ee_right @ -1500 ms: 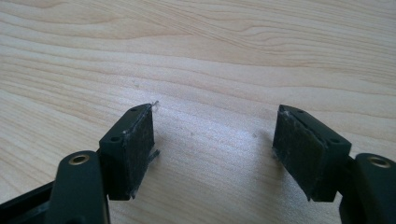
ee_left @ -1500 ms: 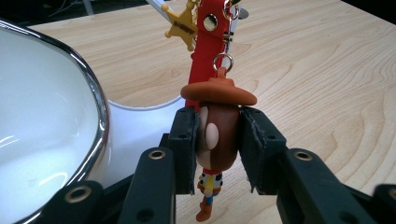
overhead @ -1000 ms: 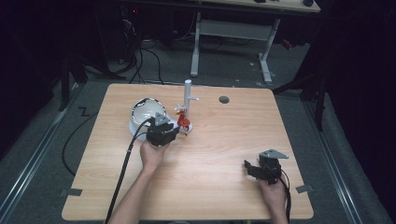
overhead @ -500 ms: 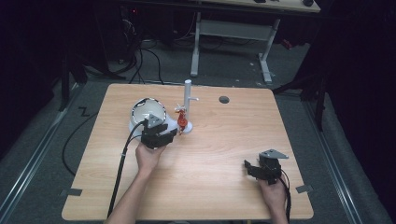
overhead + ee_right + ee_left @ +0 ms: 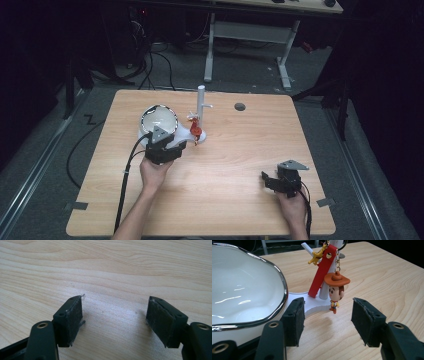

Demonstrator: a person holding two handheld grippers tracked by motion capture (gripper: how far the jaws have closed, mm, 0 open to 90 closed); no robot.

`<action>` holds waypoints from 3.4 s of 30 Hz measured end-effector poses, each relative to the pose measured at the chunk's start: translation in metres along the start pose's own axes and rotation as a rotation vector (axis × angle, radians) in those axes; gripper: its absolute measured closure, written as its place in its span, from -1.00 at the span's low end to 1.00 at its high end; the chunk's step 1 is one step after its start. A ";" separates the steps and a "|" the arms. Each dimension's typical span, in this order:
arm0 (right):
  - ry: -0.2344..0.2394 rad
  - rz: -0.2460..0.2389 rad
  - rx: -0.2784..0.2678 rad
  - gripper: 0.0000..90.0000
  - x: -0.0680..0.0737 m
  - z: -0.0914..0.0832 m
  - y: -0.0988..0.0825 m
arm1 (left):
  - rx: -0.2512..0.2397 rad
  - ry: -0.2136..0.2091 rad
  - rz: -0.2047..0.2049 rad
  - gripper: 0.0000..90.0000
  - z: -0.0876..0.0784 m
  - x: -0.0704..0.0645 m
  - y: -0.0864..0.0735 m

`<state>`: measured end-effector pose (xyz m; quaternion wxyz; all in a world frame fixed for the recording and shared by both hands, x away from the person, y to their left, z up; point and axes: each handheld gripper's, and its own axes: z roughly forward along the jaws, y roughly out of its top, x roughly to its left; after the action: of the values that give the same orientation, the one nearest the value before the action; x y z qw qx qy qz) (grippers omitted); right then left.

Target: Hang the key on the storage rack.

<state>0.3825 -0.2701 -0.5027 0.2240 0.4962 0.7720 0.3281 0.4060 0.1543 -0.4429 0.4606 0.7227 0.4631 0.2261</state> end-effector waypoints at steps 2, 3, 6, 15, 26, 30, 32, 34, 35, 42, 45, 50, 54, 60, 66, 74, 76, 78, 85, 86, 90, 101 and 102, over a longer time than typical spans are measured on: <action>0.000 0.000 0.000 -0.34 0.000 0.000 0.000 | -0.004 0.001 -0.001 -0.03 -0.002 0.001 -0.001; 0.000 0.000 0.000 -0.34 0.000 0.000 0.000 | -0.006 0.000 -0.003 -0.04 -0.004 0.001 -0.001; 0.000 0.002 0.001 -0.34 0.000 0.000 0.000 | -0.010 -0.005 -0.014 -0.08 -0.007 0.002 -0.002; 0.000 0.002 0.001 -0.34 0.000 0.000 0.000 | -0.023 -0.002 -0.015 -0.12 -0.017 0.003 -0.005; 0.000 0.003 0.001 -0.34 0.000 0.000 0.000 | -0.034 0.000 -0.029 -0.12 -0.030 0.005 -0.008; -0.001 0.003 0.001 -0.34 0.000 0.000 0.000 | -0.056 -0.002 -0.046 -0.12 -0.037 0.008 -0.006; -0.001 0.002 0.001 -0.34 0.000 0.000 0.000 | -0.059 0.001 -0.047 -0.12 -0.039 0.008 -0.006; -0.001 0.003 0.001 -0.34 0.000 0.000 0.000 | -0.057 0.003 -0.049 -0.12 -0.041 0.009 -0.006; -0.001 0.003 0.001 -0.34 0.000 0.000 0.000 | -0.056 0.004 -0.048 -0.12 -0.042 0.009 -0.006; -0.001 0.004 0.001 -0.34 0.000 0.000 0.000 | -0.049 0.012 -0.051 -0.12 -0.050 0.011 -0.012; -0.001 0.003 0.000 -0.34 0.000 0.000 0.000 | -0.051 0.020 -0.047 -0.12 -0.055 0.012 -0.015; -0.001 0.003 0.001 -0.34 0.000 0.000 0.000 | -0.070 0.041 -0.052 -0.10 -0.062 0.015 -0.021; -0.001 0.003 0.001 -0.34 0.000 0.000 0.000 | -0.075 0.044 -0.061 -0.10 -0.065 0.016 -0.025; -0.001 0.003 0.000 -0.34 0.000 0.000 0.000 | -0.071 0.042 -0.071 -0.10 -0.067 0.017 -0.030; -0.001 0.003 0.001 -0.34 0.000 0.000 0.000 | -0.063 0.041 -0.079 -0.10 -0.068 0.017 -0.036; -0.001 0.002 0.000 -0.34 0.000 0.000 0.000 | -0.049 0.048 -0.088 -0.10 -0.069 0.018 -0.044; -0.001 0.003 0.000 -0.34 0.000 0.000 0.000 | -0.049 0.050 -0.093 -0.10 -0.070 0.018 -0.046; -0.001 0.004 0.001 -0.34 0.000 0.000 0.000 | -0.042 0.051 -0.098 -0.10 -0.070 0.019 -0.049; -0.001 0.003 0.001 -0.34 0.000 0.000 0.000 | -0.034 0.058 -0.114 -0.10 -0.070 0.021 -0.057; -0.001 0.002 0.000 -0.34 0.000 0.000 0.000 | -0.032 0.058 -0.120 -0.10 -0.070 0.021 -0.058; -0.001 0.004 0.001 -0.34 0.000 0.000 0.000 | -0.027 0.063 -0.121 -0.10 -0.070 0.021 -0.062; -0.001 0.003 0.001 -0.34 0.000 0.000 0.000 | 0.016 0.083 -0.128 -0.11 -0.064 0.023 -0.074; -0.001 0.003 0.000 -0.34 0.000 0.000 0.000 | 0.020 0.086 -0.130 -0.11 -0.063 0.024 -0.075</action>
<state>0.3824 -0.2698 -0.5027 0.2237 0.4976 0.7712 0.3280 0.3350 0.2147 -0.4811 0.4468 0.6853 0.5305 0.2220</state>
